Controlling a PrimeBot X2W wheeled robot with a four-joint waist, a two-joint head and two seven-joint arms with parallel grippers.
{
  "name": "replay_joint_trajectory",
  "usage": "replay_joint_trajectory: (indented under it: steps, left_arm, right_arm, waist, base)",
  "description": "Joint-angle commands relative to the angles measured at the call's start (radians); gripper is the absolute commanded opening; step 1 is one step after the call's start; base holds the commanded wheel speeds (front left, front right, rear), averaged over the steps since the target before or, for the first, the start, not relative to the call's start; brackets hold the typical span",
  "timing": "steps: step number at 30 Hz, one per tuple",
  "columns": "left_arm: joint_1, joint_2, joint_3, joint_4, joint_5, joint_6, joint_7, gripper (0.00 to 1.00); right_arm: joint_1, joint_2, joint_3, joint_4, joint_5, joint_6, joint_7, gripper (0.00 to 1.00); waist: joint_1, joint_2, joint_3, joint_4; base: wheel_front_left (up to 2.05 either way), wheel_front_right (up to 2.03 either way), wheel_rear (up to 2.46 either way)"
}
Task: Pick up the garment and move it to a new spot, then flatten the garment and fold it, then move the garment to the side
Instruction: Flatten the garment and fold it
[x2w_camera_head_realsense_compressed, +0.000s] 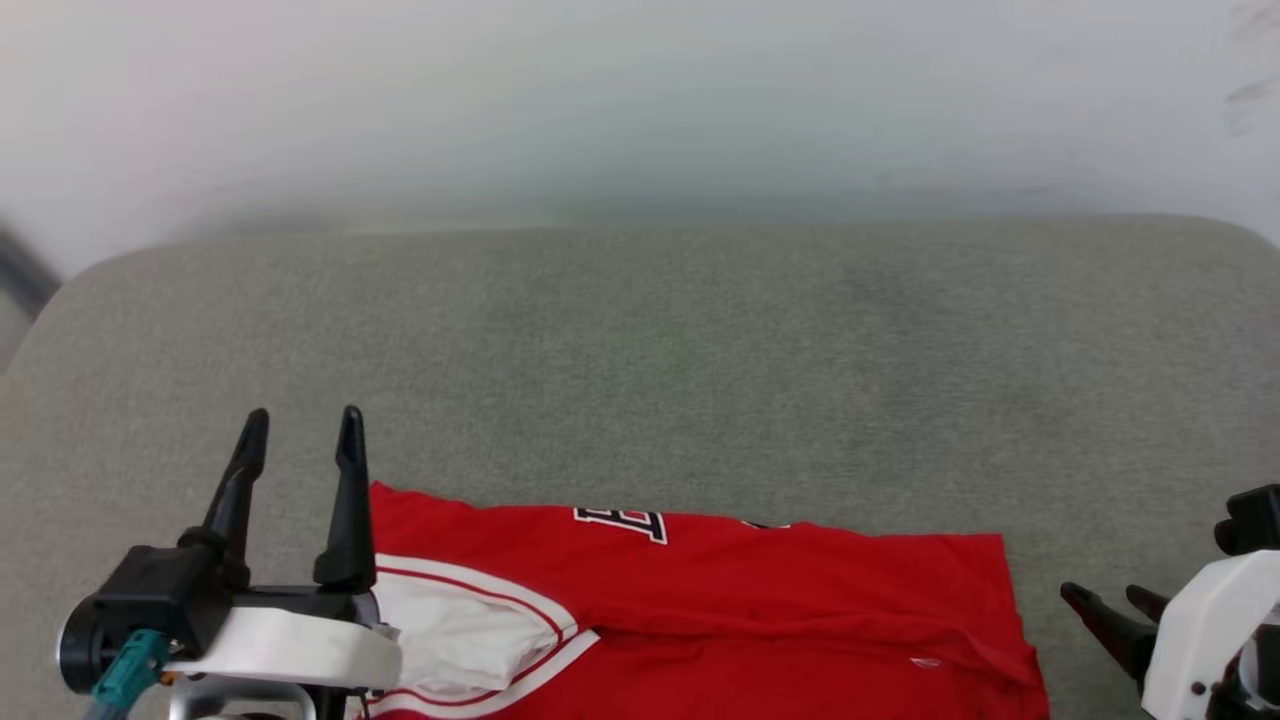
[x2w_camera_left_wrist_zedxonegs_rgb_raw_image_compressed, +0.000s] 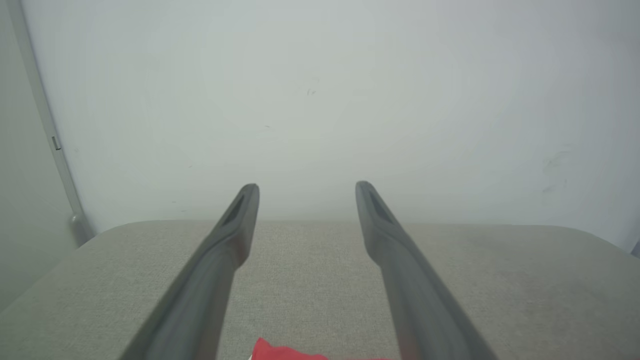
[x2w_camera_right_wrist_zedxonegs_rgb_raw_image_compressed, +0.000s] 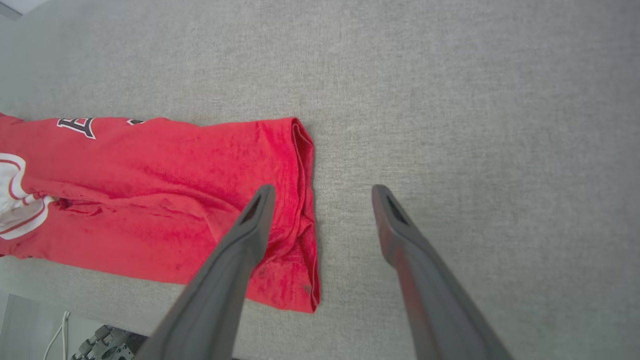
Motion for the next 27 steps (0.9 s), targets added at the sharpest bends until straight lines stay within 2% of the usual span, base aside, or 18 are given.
replay_joint_trajectory:
  steps: [1,9,14,15,16,27]
  left_arm:
    - [-0.011,-0.005,-0.009,-0.002,0.012,0.004,-0.006,1.00]
    - [-0.039,-0.047,-0.048,0.022,0.033,-0.007,-0.007,1.00]
    - [-0.050,-0.061,-0.056,0.047,0.035,-0.016,-0.009,1.00]
    - [-0.049,-0.060,-0.057,0.052,0.036,-0.017,-0.009,1.00]
    - [-0.046,-0.058,-0.056,0.055,0.036,-0.017,-0.010,1.00]
    - [0.009,-0.021,-0.041,0.074,0.025,-0.003,0.012,1.00]
  right_arm:
    - [0.000,0.015,0.005,0.010,0.002,0.000,0.006,1.00]
    - [-0.032,0.046,0.067,0.138,0.018,0.000,0.014,1.00]
    - [-0.024,0.068,0.114,0.239,0.039,0.000,0.025,1.00]
    - [-0.023,0.076,0.124,0.248,0.052,0.000,0.025,0.12]
    - [-0.025,0.085,0.133,0.252,0.065,0.001,0.028,0.00]
    - [-0.107,0.032,0.169,0.207,0.066,0.000,-0.039,0.00]
  waist:
    - [0.0000,0.0000,0.034,0.030]
    - [0.0000,0.0000,0.113,0.093]
    - [0.0000,0.0000,0.116,0.106]
    - [0.0000,0.0000,0.112,0.105]
    - [0.0000,0.0000,0.107,0.103]
    - [0.0000,0.0000,0.013,0.037]
  base:
    - [0.00,0.00,0.00]
    - [0.00,0.00,0.00]
    - [0.00,0.00,0.00]
    - [0.00,0.00,0.00]
    - [0.00,0.00,0.00]
    - [0.00,0.00,0.00]
